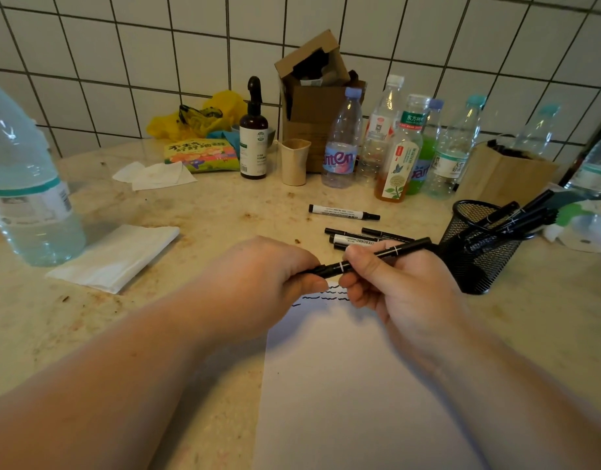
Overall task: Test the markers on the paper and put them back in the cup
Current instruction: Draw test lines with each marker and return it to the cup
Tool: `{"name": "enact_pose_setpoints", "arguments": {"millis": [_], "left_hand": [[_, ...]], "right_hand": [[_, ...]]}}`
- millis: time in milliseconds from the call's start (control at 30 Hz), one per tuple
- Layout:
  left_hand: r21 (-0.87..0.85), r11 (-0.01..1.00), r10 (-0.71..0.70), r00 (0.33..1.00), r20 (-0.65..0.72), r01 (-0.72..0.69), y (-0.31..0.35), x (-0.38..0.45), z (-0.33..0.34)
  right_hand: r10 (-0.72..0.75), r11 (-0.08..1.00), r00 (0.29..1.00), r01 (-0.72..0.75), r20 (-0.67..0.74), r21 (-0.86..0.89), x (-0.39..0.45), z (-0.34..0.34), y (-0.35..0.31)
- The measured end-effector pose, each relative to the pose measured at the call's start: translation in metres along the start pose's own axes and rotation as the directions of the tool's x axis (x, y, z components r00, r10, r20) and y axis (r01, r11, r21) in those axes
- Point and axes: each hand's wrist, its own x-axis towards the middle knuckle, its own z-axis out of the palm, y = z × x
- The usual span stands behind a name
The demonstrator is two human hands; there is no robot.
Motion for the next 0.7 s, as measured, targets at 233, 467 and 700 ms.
{"name": "enact_pose_setpoints", "arguments": {"millis": [233,467,700], "left_hand": [[-0.239,0.971,-0.015,1.0,-0.025,0.008,0.003,-0.001,0.001],[-0.552,0.82,-0.101,0.988,0.119,0.151,0.006,-0.001,-0.003],[-0.498,0.853,-0.122,0.988,0.096,0.154,0.001,0.008,0.005]], "right_hand": [[-0.029,0.997,0.999,0.031,0.033,-0.071,0.003,-0.006,-0.006],[-0.028,0.999,0.992,0.034,0.124,-0.042,0.002,-0.013,-0.012],[-0.082,0.988,0.996,0.084,0.025,-0.126,-0.001,-0.01,-0.019]]}}
